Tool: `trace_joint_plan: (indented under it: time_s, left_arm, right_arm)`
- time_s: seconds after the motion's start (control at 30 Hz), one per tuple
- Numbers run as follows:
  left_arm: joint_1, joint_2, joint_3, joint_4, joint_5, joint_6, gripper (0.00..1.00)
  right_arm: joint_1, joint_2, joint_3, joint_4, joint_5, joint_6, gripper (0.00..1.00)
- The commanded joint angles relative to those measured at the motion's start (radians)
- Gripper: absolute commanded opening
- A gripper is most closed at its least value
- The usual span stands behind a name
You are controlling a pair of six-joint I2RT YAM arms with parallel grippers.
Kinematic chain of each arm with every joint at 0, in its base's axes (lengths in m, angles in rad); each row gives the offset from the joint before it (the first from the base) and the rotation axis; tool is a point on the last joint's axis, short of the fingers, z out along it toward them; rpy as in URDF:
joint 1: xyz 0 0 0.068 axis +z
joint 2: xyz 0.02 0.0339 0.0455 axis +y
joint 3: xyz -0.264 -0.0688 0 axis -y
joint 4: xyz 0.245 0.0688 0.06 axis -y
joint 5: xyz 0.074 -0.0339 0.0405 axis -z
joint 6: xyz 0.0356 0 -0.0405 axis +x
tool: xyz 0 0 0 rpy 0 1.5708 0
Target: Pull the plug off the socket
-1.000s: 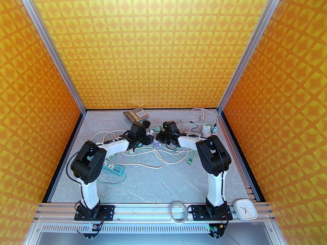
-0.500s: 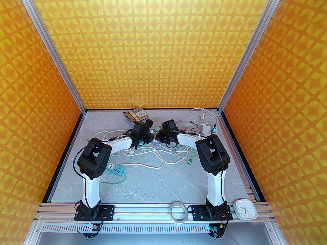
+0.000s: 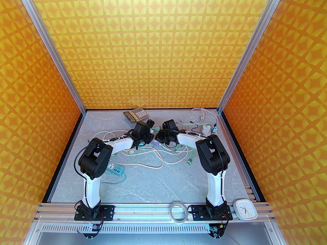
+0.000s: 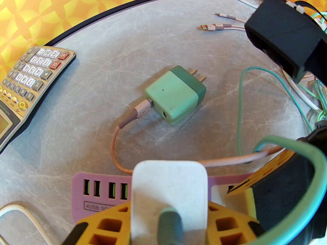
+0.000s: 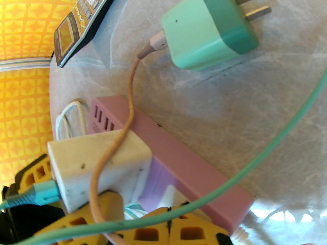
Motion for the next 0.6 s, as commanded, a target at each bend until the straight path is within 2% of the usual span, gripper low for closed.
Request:
trace_joint_plan:
  time_s: [0.0, 0.23, 0.43, 0.57]
  left_arm:
    - [-0.012, 0.007, -0.001, -0.01, -0.013, -0.003, 0.21]
    - [-0.013, 0.004, 0.035, -0.066, -0.02, -0.007, 0.21]
    - [-0.013, -0.005, 0.05, -0.081, -0.025, -0.021, 0.21]
    - [-0.011, -0.004, 0.088, -0.118, -0.024, -0.049, 0.19]
  right_arm:
    - [0.001, -0.007, -0.007, 0.028, -0.001, 0.051, 0.0]
    - [0.002, 0.02, -0.04, -0.039, 0.06, 0.035, 0.0]
    - [0.002, 0.056, 0.008, -0.209, 0.12, 0.009, 0.0]
    - [0.002, 0.067, 0.008, -0.237, 0.138, 0.002, 0.0]
